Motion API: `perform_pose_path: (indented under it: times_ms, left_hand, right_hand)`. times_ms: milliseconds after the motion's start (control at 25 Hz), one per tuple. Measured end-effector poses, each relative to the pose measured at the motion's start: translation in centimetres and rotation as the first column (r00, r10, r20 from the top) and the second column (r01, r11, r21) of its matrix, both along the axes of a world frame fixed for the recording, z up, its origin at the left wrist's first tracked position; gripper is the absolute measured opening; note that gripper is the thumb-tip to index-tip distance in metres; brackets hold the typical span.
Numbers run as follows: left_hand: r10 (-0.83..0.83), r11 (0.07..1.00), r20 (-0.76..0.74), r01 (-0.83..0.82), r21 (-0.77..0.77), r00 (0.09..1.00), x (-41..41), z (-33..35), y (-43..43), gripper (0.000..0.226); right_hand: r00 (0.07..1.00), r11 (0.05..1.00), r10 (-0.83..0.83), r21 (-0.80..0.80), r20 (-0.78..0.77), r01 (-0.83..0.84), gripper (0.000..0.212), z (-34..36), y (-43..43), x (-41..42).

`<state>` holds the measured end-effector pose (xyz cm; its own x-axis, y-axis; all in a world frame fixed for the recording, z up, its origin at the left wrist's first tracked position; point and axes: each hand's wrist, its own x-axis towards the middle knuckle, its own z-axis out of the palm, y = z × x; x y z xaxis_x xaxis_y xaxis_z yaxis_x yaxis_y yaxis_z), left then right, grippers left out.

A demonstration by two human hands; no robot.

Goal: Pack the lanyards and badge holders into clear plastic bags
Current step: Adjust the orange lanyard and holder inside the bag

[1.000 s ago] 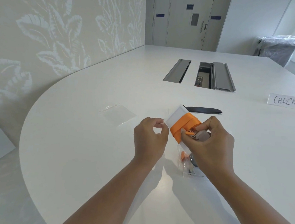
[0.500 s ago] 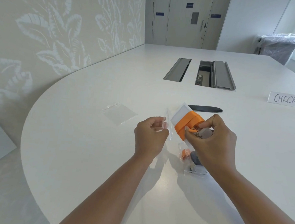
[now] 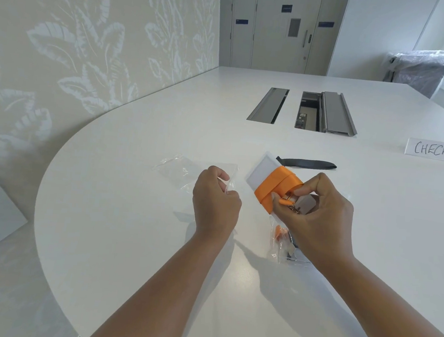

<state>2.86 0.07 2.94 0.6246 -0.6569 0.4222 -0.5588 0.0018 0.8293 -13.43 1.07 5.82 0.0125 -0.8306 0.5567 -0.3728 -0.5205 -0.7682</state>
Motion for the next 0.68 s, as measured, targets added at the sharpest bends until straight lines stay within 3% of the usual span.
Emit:
perform_pose_path:
  times_ms: [120, 280, 680]
  left_hand:
    - [-0.006, 1.000, -0.003, 0.006, -0.022, 1.000, -0.3, -0.1, -0.2, 0.034]
    - [-0.005, 1.000, -0.019, 0.004, -0.025, 1.000, -0.5, -0.2, -0.3, 0.037]
    - [0.027, 0.995, -0.038, -0.024, 0.094, 0.999, 0.0, 0.6, 0.3, 0.048]
  right_hand:
    - [0.997, 0.993, 0.031, -0.115, -0.073, -0.039, 0.037, -0.6, 0.2, 0.3]
    - [0.989, 0.989, 0.040, -0.139, -0.145, -0.060, 0.039, -1.2, 0.0, 0.3]
    - [0.998, 0.992, 0.027, -0.118, -0.053, -0.033, 0.037, -1.0, -0.2, 0.3]
